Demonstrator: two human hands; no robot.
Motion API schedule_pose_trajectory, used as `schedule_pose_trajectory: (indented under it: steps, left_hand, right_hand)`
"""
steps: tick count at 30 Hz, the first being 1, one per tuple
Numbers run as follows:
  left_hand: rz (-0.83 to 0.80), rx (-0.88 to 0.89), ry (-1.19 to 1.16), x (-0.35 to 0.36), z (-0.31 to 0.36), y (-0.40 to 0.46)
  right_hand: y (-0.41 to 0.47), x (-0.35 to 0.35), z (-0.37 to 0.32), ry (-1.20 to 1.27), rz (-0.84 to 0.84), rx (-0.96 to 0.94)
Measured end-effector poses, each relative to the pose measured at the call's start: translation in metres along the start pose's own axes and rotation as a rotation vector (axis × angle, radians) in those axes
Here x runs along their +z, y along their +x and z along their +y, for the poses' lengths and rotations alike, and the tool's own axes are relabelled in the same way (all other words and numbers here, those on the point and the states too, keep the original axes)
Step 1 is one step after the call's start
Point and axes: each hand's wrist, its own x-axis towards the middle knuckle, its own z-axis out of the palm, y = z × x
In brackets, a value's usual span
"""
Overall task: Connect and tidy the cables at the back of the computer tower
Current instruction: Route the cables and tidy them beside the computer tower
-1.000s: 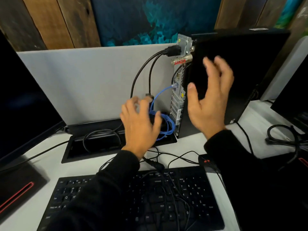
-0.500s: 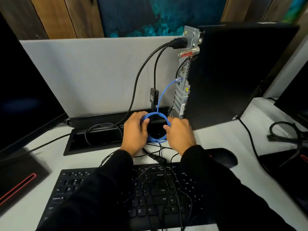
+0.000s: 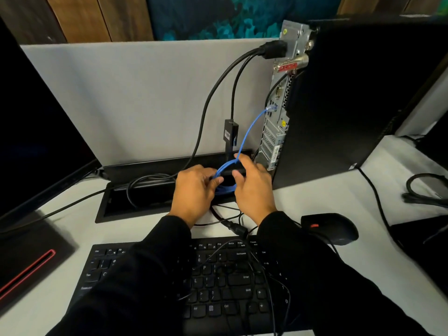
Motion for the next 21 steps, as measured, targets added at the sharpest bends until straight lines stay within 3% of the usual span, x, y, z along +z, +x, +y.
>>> schedule_pose_trajectory:
  steps: [2,10,13,17,21]
  left_hand:
    - [0.008,-0.009,0.002,0.001,0.0,-0.001]
    - [-0.277,-0.168,-0.077,-0.001,-0.001,0.005]
    - [-0.375,-0.173,0.014,0.0,-0.005,0.008]
    - [-0.455,-0.285,0.211,0.006,-0.017,0.007]
    - [-0.634,-0.406,0.269,0.01,-0.023,0.016]
  right_hand:
    - [0.008,0.002,-0.005,0.002,0.011,-0.035]
    - [0.011,-0.007,0.014,-0.309,-0.134,-0.057]
    - [0.014,-0.008,0.014,-0.335,-0.165,-0.042]
    - [0.016,-0.013,0.008,-0.254,-0.23,-0.065]
    - [0.013,-0.014,0.007,-0.099,-0.215,-0.075]
